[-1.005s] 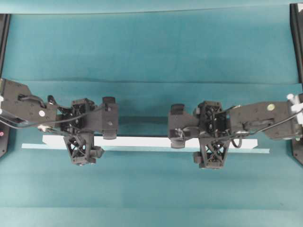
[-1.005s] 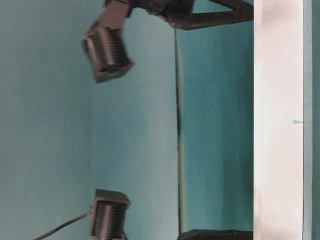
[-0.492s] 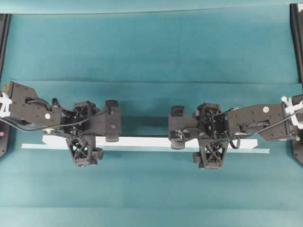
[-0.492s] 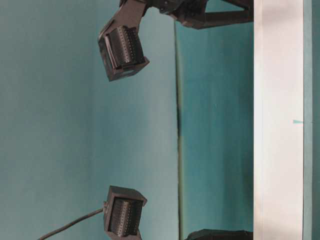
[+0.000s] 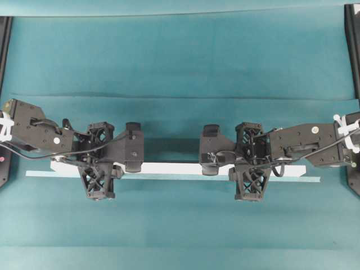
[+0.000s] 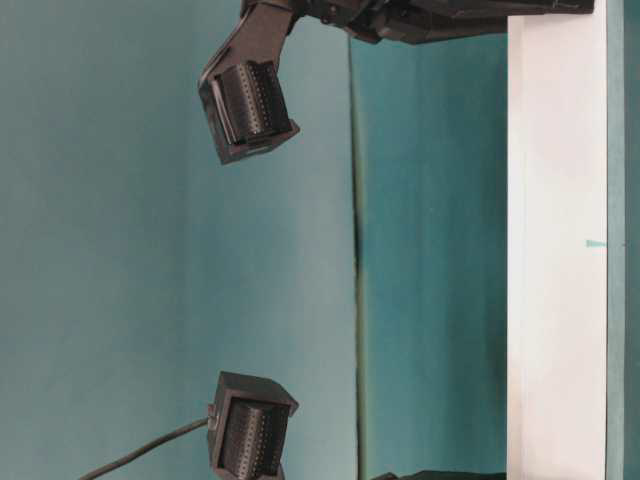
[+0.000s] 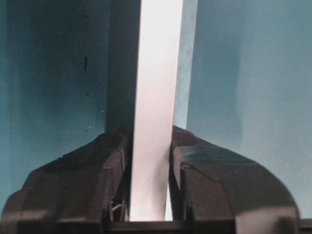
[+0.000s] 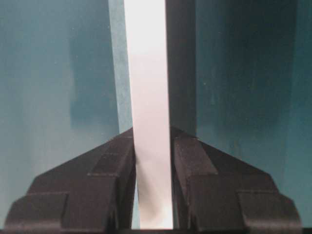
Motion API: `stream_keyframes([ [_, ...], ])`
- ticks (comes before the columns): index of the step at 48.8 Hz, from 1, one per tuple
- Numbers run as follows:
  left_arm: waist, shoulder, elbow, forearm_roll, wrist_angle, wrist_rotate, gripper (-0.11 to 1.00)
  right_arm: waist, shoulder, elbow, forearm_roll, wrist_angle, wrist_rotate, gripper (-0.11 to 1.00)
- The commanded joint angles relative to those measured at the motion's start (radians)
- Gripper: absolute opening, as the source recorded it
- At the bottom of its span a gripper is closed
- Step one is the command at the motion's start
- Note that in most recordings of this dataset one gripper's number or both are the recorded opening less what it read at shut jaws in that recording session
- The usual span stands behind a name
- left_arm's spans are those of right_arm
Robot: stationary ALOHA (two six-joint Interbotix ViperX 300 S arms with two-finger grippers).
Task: Lift a wooden board with both hands.
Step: 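Lower both open grippers onto the board and close them on it, then lift the board with both grippers and pull it back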
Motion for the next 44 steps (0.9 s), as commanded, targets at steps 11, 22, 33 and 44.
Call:
stream_keyframes([
  [11,-0.005,-0.009,-0.015,-0.002,-0.003,-0.002,0.18,0.006,0.008,-0.009,0.003,0.011,0.011,0.21],
  [22,0.0,-0.049,-0.041,-0.002,0.031,-0.002,0.18,0.002,-0.029,-0.051,0.003,0.092,0.012,0.21],
  [33,0.009,-0.149,-0.087,-0.005,0.169,0.006,0.18,-0.005,-0.083,-0.123,0.003,0.235,0.012,0.21],
  [44,0.023,-0.241,-0.155,-0.002,0.348,0.005,0.18,-0.014,-0.141,-0.21,-0.002,0.396,0.012,0.21],
])
